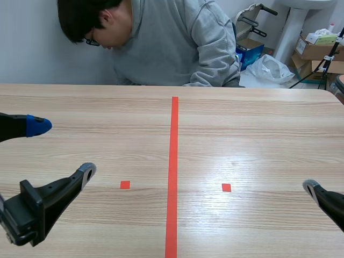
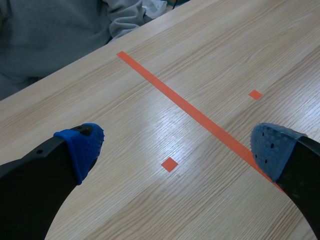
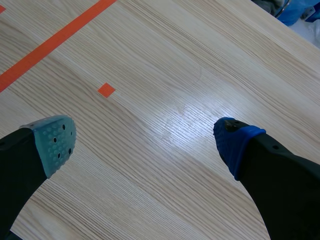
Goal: Do the leaf sorting experiment
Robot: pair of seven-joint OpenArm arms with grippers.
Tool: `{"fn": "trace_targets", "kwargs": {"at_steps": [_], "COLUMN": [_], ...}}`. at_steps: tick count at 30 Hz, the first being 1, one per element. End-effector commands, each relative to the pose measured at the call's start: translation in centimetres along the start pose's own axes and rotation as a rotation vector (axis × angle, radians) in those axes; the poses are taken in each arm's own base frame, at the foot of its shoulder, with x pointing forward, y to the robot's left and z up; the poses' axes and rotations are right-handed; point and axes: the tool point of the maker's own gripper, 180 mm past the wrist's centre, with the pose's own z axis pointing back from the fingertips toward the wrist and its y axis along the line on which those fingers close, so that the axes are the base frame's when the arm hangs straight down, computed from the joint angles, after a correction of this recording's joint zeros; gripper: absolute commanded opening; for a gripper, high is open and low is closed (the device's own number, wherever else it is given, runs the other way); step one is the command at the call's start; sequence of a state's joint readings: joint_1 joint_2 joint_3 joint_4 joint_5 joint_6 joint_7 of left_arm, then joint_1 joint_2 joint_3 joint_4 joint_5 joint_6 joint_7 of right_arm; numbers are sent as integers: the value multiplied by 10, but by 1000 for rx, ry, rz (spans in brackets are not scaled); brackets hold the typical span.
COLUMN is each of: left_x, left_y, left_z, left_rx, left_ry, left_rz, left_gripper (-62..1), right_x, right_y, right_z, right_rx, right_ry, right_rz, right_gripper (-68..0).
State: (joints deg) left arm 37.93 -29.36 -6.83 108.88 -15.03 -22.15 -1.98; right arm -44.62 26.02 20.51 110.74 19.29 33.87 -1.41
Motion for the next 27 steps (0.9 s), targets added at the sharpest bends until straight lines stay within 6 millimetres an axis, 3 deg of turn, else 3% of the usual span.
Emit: {"fn": "trace_targets", "kwargs": {"at_steps": [1,27], "left_x": [9,9], "left_y": [-2,-2], "left_z": [-1,-1], "left_rx": [-3,-3], "left_ry": [-21,-21], "left_rz": [4,4], "left_gripper": [14,14], "right_x": [10,4], "right_y": [-1,-1], "right_z": [-1,-1], "right_rx": [-3,-3], "right_ry": [-29,5], "right_rz": [9,9], "right_gripper": [-112,-112]}}
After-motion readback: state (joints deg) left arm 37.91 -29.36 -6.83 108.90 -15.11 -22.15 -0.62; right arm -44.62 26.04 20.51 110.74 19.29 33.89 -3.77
